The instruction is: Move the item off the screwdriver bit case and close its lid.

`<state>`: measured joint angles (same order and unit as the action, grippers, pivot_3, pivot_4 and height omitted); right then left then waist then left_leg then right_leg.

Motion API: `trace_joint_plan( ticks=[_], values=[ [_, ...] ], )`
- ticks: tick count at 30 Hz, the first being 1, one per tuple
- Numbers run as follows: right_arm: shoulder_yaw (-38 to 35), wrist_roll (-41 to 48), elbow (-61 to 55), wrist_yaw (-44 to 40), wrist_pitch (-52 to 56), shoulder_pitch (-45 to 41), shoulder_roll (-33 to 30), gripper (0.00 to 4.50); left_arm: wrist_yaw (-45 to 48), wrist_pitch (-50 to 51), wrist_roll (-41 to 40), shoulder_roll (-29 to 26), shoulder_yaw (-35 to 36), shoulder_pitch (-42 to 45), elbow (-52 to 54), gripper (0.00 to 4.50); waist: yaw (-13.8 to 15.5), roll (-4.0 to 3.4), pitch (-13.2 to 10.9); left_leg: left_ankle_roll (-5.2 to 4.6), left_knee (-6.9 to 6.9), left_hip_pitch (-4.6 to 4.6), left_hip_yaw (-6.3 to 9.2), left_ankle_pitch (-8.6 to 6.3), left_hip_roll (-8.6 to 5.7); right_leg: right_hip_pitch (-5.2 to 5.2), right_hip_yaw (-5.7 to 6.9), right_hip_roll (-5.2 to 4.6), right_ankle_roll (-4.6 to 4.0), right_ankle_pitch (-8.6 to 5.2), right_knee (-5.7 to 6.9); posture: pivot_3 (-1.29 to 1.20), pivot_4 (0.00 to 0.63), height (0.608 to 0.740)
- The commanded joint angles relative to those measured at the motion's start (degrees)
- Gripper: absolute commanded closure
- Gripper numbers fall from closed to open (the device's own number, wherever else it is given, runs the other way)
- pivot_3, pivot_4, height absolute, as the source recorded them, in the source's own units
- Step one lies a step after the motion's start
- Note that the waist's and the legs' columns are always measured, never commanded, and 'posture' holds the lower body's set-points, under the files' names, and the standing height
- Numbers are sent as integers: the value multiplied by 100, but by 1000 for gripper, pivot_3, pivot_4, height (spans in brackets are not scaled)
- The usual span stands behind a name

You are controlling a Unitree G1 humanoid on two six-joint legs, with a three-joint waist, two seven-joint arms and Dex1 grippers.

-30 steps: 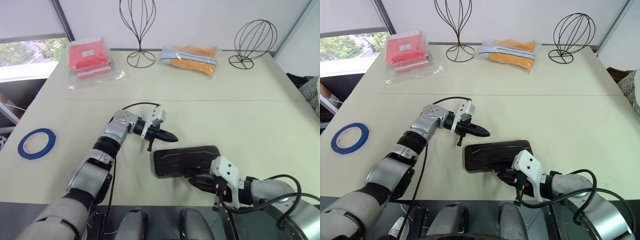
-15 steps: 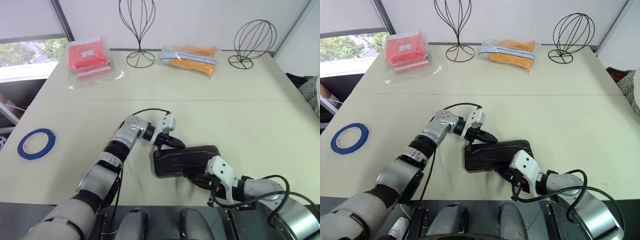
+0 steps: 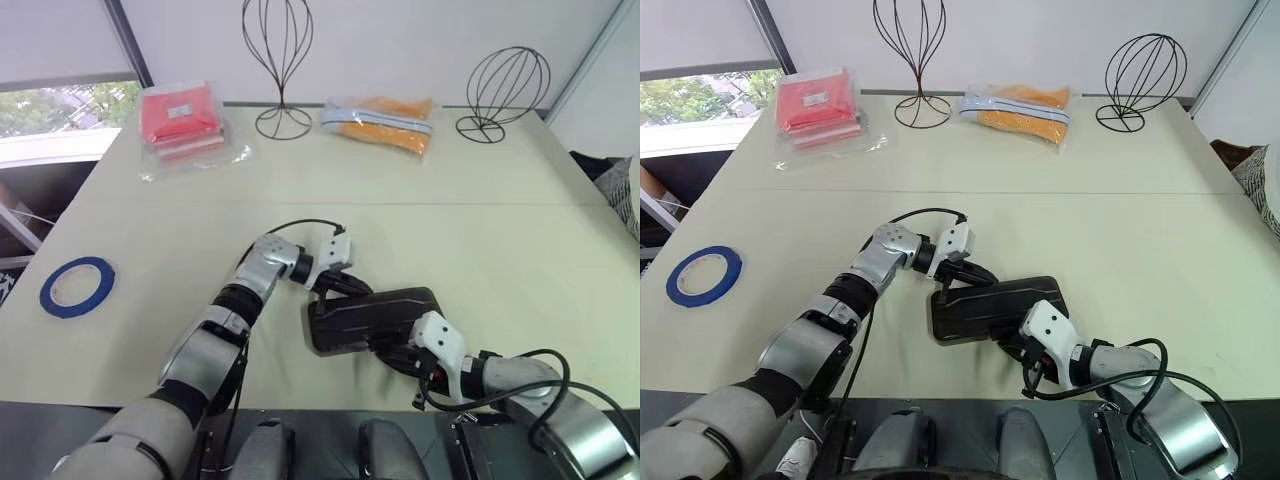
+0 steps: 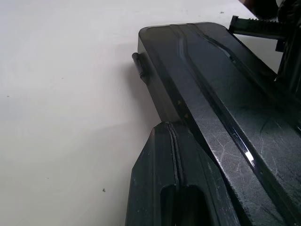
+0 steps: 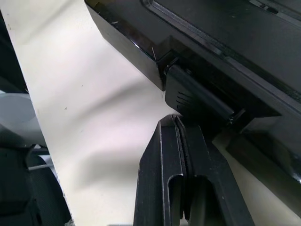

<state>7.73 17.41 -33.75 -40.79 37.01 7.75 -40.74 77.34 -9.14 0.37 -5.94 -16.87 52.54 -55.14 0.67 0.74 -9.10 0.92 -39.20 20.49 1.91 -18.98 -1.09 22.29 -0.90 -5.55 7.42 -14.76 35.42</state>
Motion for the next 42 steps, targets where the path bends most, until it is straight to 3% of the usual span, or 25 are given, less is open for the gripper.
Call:
trace_joint_plan(
  ticks=[1, 10, 14, 18, 22, 26, 34, 37, 42],
  values=[
    [-150, -285, 165, 415, -125, -470, 184, 4487, 176, -9, 166, 375, -287, -189, -112, 4500, -2, 1, 1, 0, 0, 0, 1, 0, 0, 1, -2, 0, 0, 0, 1, 0, 150, 740],
    [-98, -42, 162, 18, 170, -720, -87, 4487, 177, 10, 144, 412, -156, -86, -77, 4500, -41, 3, 1, 0, 3, -1, 12, 0, 3, 7, -2, 2, 1, 0, 4, 0, 150, 740],
    [-511, 577, -700, -313, 493, -134, -376, 4487, -1, 202, -22, 277, 171, 146, -72, 4500, 32, 1, 1, 0, 4, 27, 13, 0, -2, 27, -2, -1, 2, 0, 2, 0, 150, 740],
    [-1401, 1184, -1708, -290, 808, 510, -491, 4487, -108, 872, -473, -97, 711, 193, 494, 4500, 18, 5, -3, -1, -3, 107, 17, -1, -8, 98, -2, -2, 6, 2, 0, 0, 150, 740],
    [-2179, 1606, -2223, -45, 1151, 618, -519, 4487, -306, 1641, -815, -538, 1073, 51, 1331, 4500, -47, 9, -8, -12, 5, 99, 22, -7, -3, 115, -3, -1, 10, 4, 9, 0, 150, 740],
    [-3095, 2072, -2318, 288, 1563, 189, -621, 4487, -821, 2569, -1132, -1108, 1487, -449, 2679, 4500, -46, 8, -8, -11, 3, 92, 25, -6, -3, 111, -7, -1, 10, 4, 15, 0, 150, 740],
    [-4273, 2141, -1963, -401, 1654, 748, -1459, 4487, -1270, 4477, -1988, -2386, 1956, -2532, 6141, 4500, 8, 6, -10, -10, 11, 101, 37, -7, -4, 113, -8, -2, 9, 4, 10, 0, 150, 740],
    [-4520, 1981, -1562, -732, 1421, 867, -1678, 4487, -1347, 4955, -2425, -2800, 2177, -3228, 7171, 4500, 19, 7, -11, -9, 5, 98, 37, -7, -3, 95, -12, -5, 8, 4, -6, 0, 150, 740],
    [-4495, 1672, -1063, -1078, 1025, 938, -1857, 4487, -1810, 5443, -2963, -2960, 2427, -3837, 8052, 4500, 5, 6, -10, -9, 4, 87, 32, -7, -2, 86, -16, -7, 8, 3, -6, 0, 150, 740]
  ],
)
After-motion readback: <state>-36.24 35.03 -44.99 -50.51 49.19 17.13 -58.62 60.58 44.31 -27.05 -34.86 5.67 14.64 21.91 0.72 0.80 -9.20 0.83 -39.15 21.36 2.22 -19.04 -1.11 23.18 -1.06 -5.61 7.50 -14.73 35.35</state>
